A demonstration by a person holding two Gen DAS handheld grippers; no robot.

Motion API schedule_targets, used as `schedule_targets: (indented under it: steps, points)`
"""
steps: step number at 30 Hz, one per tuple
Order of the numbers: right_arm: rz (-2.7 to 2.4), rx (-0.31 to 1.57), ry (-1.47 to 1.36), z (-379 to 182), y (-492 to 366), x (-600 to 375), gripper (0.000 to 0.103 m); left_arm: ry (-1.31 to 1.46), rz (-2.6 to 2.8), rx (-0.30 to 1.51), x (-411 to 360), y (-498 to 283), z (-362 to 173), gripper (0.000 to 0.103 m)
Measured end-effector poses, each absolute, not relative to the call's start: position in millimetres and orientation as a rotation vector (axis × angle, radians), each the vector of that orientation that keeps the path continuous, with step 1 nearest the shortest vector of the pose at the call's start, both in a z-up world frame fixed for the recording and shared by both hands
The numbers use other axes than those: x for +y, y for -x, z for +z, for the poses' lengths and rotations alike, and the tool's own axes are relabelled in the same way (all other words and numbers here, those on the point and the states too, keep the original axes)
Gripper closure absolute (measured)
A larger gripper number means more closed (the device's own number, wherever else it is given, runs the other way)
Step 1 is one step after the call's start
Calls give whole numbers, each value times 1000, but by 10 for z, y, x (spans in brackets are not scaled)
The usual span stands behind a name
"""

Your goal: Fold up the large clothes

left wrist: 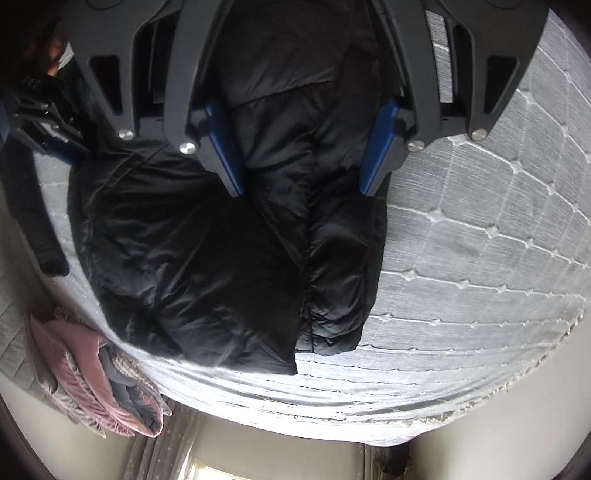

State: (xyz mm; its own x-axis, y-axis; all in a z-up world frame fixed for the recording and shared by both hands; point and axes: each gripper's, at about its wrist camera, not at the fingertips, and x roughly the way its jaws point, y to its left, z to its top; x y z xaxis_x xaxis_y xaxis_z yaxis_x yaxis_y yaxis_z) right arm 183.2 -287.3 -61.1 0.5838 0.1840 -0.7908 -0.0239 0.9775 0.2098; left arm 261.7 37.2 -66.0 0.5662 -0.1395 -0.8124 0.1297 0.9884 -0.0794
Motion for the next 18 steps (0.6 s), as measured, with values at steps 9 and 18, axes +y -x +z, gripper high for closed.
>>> schedule_targets:
  steps: [9, 18]
  points:
    - [126, 948, -171, -711, -1903, -2839, 26, -36, -135, 944, 376, -2607, -652, 34]
    - [139, 860, -256, -501, -1794, -2989, 24, 99, -152, 1005, 748, -2464, -658, 20]
